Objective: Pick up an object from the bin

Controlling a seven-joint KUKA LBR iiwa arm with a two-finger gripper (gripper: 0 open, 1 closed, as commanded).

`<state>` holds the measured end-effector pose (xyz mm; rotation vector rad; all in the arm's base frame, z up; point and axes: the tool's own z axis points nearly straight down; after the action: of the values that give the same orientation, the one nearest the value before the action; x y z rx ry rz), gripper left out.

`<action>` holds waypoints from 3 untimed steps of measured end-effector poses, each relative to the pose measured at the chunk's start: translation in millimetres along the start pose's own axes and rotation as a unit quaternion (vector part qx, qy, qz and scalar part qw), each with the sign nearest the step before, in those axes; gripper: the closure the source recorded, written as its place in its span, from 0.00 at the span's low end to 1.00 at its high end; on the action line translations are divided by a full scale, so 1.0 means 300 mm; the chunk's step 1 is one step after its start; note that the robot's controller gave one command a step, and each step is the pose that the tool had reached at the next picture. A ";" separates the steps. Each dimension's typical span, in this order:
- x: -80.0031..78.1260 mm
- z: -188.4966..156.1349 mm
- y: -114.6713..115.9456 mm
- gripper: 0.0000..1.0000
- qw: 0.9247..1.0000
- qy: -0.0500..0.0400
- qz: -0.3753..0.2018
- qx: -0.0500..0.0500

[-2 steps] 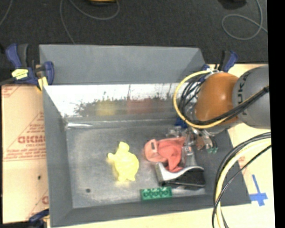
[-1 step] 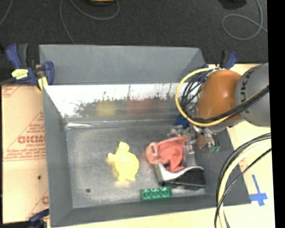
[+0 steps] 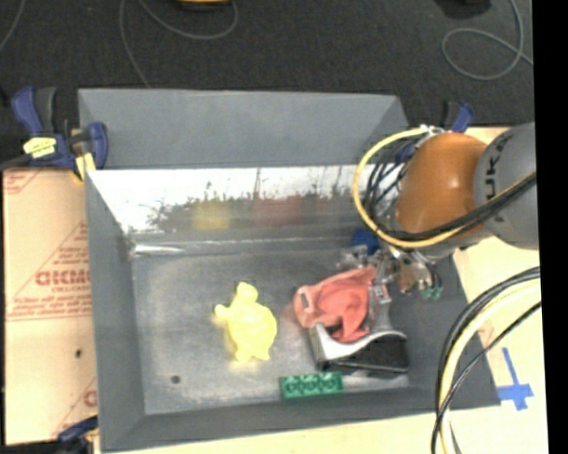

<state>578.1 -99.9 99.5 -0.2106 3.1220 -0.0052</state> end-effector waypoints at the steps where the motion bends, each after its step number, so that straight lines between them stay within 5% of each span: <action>1: -0.003 -0.026 -0.002 1.00 1.000 -0.002 0.000 0.001; 3: 0.001 0.012 -0.003 1.00 1.000 0.000 0.000 0.000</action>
Offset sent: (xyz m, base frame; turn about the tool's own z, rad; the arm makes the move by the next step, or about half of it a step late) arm 0.0000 0.0000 0.0047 0.0000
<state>578.0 -100.7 96.0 -0.2103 3.1215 -0.0062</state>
